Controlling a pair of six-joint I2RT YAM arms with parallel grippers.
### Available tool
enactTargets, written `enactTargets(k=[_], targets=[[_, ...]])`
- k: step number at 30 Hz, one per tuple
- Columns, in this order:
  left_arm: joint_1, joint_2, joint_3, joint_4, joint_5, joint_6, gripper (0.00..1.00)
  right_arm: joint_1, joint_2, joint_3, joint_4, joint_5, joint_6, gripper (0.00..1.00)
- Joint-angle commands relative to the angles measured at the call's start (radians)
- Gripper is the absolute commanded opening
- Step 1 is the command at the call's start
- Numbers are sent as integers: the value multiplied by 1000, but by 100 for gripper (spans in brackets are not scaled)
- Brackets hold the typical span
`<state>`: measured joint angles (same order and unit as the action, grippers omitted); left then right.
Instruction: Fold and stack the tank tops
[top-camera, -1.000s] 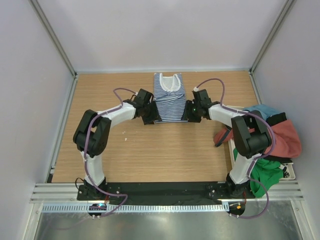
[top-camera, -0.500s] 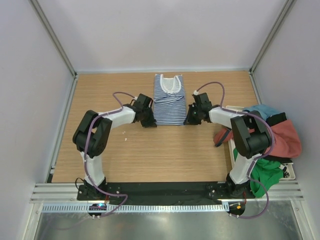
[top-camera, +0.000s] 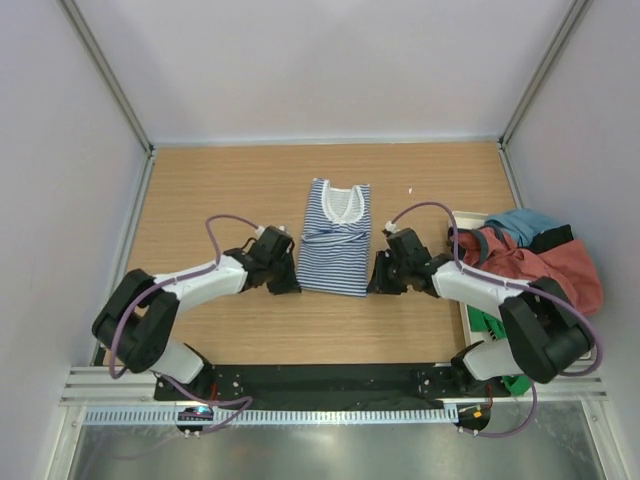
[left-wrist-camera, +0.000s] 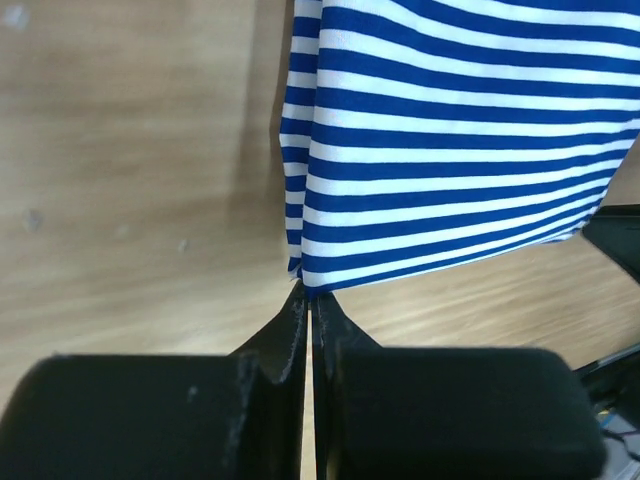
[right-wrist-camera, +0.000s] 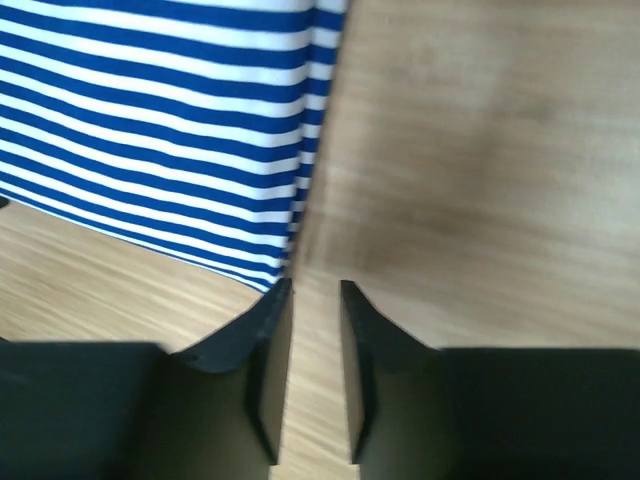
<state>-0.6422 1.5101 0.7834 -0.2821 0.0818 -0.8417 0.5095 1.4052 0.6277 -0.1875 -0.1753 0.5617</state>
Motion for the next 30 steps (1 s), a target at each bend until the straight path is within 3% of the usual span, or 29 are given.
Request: enactTargets(k=[1,3,5,10,15,16,20,23,30], targets=[[-22,-118,-68,-38,-59,-45,4,44,-103,-23,-50,112,47,34],[-37,-152,-84,-77,-71,-56,14,57,-133,-14,-73,131,46,38],[-63,-185,-88,-126,-114,-65,34,60,-166,9,-102,154,32,38],[-86,-306,-64,-209,-178,-80,41,78,-174,81,-92,119,-19,31],[-88,-288,-13,-136,-123,-80,38,112,-78,156,-34,37,-26,18],[-91,-251,-4,-117,-97,-82,36,115,-54,180,-12,36,-19,11],[-90,-156,59,-53,-85,-82,22,144,62,230,68,30,9,1],[-90,-87,82,-13,-85,-82,0,158,122,285,112,26,10,1],[-91,28,39,86,-93,-111,0,198,302,400,206,13,7,1]])
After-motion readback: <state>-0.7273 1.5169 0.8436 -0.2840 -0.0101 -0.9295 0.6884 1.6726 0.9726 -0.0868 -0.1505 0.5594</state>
